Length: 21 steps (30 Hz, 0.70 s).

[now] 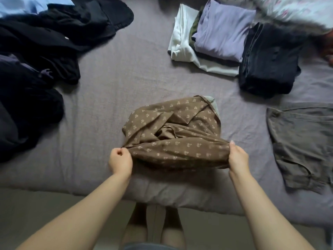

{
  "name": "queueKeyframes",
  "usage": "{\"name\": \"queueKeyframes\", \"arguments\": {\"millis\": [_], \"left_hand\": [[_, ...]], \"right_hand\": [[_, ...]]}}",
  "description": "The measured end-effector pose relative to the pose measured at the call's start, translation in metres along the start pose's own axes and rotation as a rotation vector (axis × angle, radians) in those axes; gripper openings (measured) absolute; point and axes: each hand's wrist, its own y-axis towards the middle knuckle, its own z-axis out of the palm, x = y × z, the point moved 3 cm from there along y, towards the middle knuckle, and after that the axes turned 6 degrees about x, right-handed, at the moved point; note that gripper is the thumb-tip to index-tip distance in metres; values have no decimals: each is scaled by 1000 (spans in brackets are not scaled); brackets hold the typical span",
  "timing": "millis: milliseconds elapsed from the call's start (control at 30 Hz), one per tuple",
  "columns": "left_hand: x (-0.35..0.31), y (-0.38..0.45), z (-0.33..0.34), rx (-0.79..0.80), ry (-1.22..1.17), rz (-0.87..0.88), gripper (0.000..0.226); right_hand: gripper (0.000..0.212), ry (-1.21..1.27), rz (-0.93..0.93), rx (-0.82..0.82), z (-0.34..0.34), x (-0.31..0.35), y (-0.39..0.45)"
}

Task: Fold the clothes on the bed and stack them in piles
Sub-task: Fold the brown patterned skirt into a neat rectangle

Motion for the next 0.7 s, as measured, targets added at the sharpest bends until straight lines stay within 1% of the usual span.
{"name": "queueKeyframes", "arguments": {"millis": [67,100,167,200,233,267,300,333,367,400,433,467,500,533,567,600,633,667,700], "left_hand": [[11,2,-7,-42,-4,-78,22],[14,2,-9,-51,0,-119,21],[18,0,-8,-78,61,-197,19],[17,-6,-7,-103,126,-181,24],[12,-11,-4,-124,204,-49,34],[3,-17,1,-121,285,215,41],[-8,-26,10,-63,366,537,45],[-16,-34,22,51,462,821,47],[-23,-41,33,197,586,1013,50],[-25,-43,44,342,734,1083,54],[-27,-42,52,444,896,1067,59],[-26,-39,57,483,1061,1032,63],[-26,-37,59,486,1214,1019,63],[-25,-37,60,484,1340,1054,59],[-25,-40,58,501,1436,1102,56],[-21,-42,56,534,1494,1147,57],[-17,-44,53,586,1537,1168,61],[-8,-46,48,645,1575,1159,66],[0,-49,42,700,1588,1127,69]], "right_hand": [[28,-155,-12,-150,-9,-2,2],[29,-201,2,-197,-11,-4,1],[26,-332,49,-229,-7,-9,-8],[25,-458,46,-246,-1,-9,-16],[30,-606,-39,-256,6,-10,-23],[36,-730,-208,-244,15,-9,-30],[39,-793,-433,-185,28,-6,-36],[37,-804,-650,-66,44,-3,-42],[35,-799,-813,73,60,-1,-46],[36,-808,-905,208,76,2,-48],[39,-846,-941,327,90,5,-50],[42,-925,-953,424,102,7,-52],[42,-1049,-931,501,111,7,-52],[41,-1209,-864,561,118,4,-50],[39,-1356,-758,595,119,-1,-47],[38,-1466,-639,602,116,-5,-44],[37,-1521,-544,589,111,-7,-41],[37,-1556,-492,562,103,-9,-39],[37,-1598,-479,541,94,-10,-38]]}}
